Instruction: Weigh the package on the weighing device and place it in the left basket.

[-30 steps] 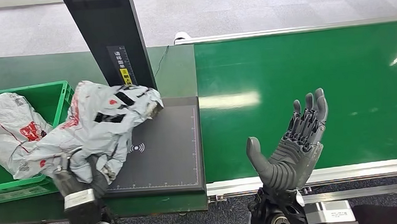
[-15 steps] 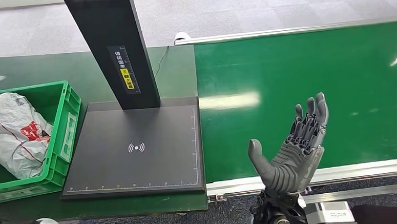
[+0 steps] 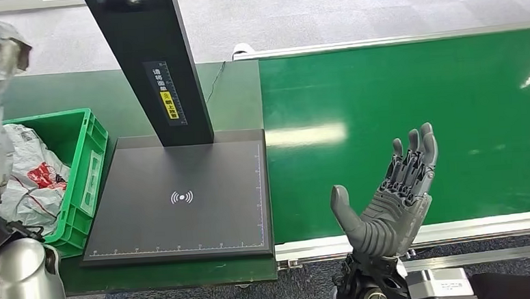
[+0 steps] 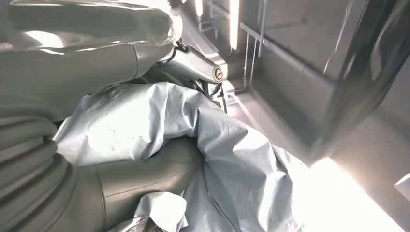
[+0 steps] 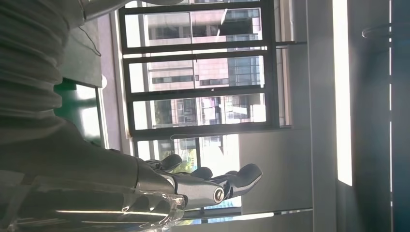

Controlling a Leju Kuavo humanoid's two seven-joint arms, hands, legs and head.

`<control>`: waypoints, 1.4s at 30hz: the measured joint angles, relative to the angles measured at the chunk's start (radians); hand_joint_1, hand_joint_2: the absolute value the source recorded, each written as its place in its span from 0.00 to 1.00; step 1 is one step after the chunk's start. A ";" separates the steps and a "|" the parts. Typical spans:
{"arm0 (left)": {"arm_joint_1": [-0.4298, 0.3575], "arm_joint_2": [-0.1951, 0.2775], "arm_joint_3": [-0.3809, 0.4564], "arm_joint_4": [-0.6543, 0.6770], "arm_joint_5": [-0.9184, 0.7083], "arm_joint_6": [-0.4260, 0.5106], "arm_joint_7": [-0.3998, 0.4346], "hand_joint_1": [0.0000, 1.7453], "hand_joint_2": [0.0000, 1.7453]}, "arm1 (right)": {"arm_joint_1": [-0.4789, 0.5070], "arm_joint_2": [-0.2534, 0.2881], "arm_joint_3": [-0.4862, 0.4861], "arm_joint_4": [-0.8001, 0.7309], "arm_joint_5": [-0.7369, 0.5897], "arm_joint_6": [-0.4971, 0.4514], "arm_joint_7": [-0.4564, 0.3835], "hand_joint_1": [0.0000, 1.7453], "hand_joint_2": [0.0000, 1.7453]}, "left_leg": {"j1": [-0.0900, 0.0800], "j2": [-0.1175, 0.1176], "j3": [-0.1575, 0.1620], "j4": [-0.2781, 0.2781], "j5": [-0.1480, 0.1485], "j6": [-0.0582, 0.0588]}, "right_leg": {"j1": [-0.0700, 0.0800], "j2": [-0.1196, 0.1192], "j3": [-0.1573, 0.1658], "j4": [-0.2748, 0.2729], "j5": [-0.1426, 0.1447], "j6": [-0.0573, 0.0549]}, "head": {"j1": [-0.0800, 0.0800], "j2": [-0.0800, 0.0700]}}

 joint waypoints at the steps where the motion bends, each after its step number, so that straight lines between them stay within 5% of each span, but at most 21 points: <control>1: -0.034 0.016 0.018 0.076 -0.050 0.000 0.024 0.83 1.00 | 0.003 0.001 -0.002 0.000 0.000 0.004 0.000 0.00 1.00 | 0.000 0.000 0.000 0.000 0.000 0.000 | 0.000 0.000 0.000 0.000 0.000 0.000 | 0.000 0.000; 9: -0.234 0.120 0.052 0.567 -0.286 0.000 0.255 0.89 1.00 | 0.033 0.018 -0.037 -0.010 0.005 0.044 0.000 0.00 1.00 | 0.000 0.000 -0.001 0.000 0.000 0.000 | 0.000 0.000 -0.001 0.001 0.000 0.000 | 0.000 0.000; 20: -0.301 0.174 0.058 0.753 -0.357 -0.007 0.358 0.88 1.00 | 0.048 0.038 -0.062 -0.012 0.012 0.055 0.000 0.00 1.00 | 0.000 0.000 -0.003 0.000 0.000 -0.001 | 0.000 0.000 -0.002 0.000 0.000 0.000 | 0.000 0.000; 24: -0.315 0.192 0.059 0.786 -0.384 -0.023 0.401 0.00 1.00 | 0.053 0.042 -0.068 -0.012 0.014 0.065 0.000 0.00 1.00 | 0.001 0.000 -0.002 0.000 0.000 -0.001 | 0.000 0.000 -0.002 0.001 0.000 0.000 | 0.000 0.000; 32: -0.251 0.187 0.078 0.706 -0.219 -0.061 0.253 0.00 1.00 | 0.056 0.049 -0.078 -0.012 0.016 0.083 0.000 0.00 1.00 | 0.000 0.001 -0.003 0.000 0.000 -0.001 | 0.000 0.000 -0.002 0.000 0.000 0.000 | 0.000 0.000; 42: 0.035 0.107 0.067 0.270 -0.056 -0.019 0.169 0.00 1.00 | 0.067 0.058 -0.098 -0.012 0.021 0.100 0.000 0.00 1.00 | 0.000 0.001 -0.003 0.000 -0.002 -0.001 | 0.000 0.001 -0.002 0.000 -0.002 -0.002 | 0.000 0.000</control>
